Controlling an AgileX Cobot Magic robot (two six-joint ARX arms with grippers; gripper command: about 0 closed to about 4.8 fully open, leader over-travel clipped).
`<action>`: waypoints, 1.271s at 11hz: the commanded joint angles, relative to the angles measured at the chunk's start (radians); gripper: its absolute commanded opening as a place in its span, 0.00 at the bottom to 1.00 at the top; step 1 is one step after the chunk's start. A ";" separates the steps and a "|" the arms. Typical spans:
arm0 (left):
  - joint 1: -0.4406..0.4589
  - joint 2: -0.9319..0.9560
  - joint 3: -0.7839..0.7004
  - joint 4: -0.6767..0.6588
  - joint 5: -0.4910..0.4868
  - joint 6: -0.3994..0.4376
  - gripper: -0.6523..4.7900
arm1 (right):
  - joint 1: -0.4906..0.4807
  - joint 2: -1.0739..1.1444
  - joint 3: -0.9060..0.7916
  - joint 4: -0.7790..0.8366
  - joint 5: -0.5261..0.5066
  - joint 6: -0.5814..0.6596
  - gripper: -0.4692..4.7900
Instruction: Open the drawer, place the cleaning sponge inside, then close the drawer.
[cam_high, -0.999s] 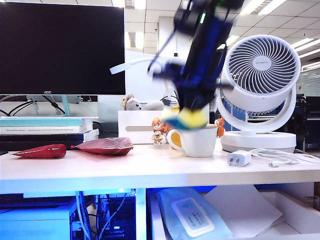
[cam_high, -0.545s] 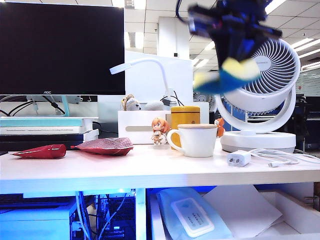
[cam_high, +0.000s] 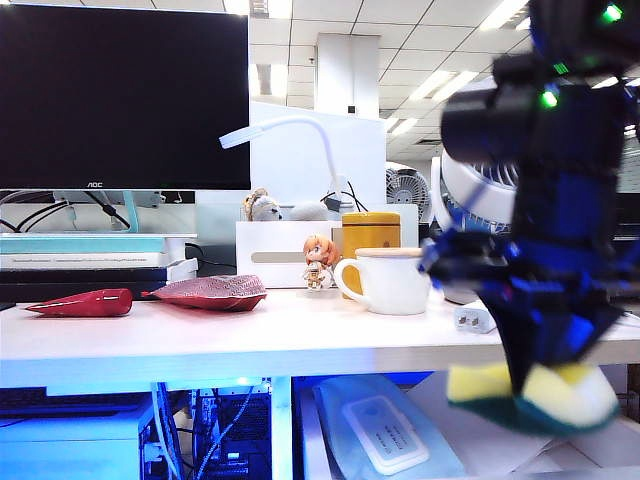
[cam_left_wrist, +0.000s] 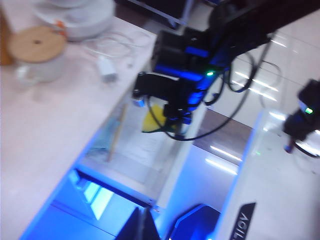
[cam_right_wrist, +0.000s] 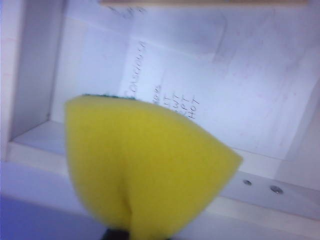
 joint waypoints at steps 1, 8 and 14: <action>-0.117 0.012 0.003 0.007 -0.082 -0.005 0.11 | -0.001 -0.004 -0.047 0.117 0.039 0.026 0.08; -0.238 0.039 0.003 0.048 -0.109 -0.037 0.11 | -0.126 0.162 -0.067 0.334 0.065 0.029 0.08; -0.238 0.039 0.003 0.057 -0.109 -0.053 0.11 | -0.210 0.286 -0.066 0.406 0.018 0.025 0.08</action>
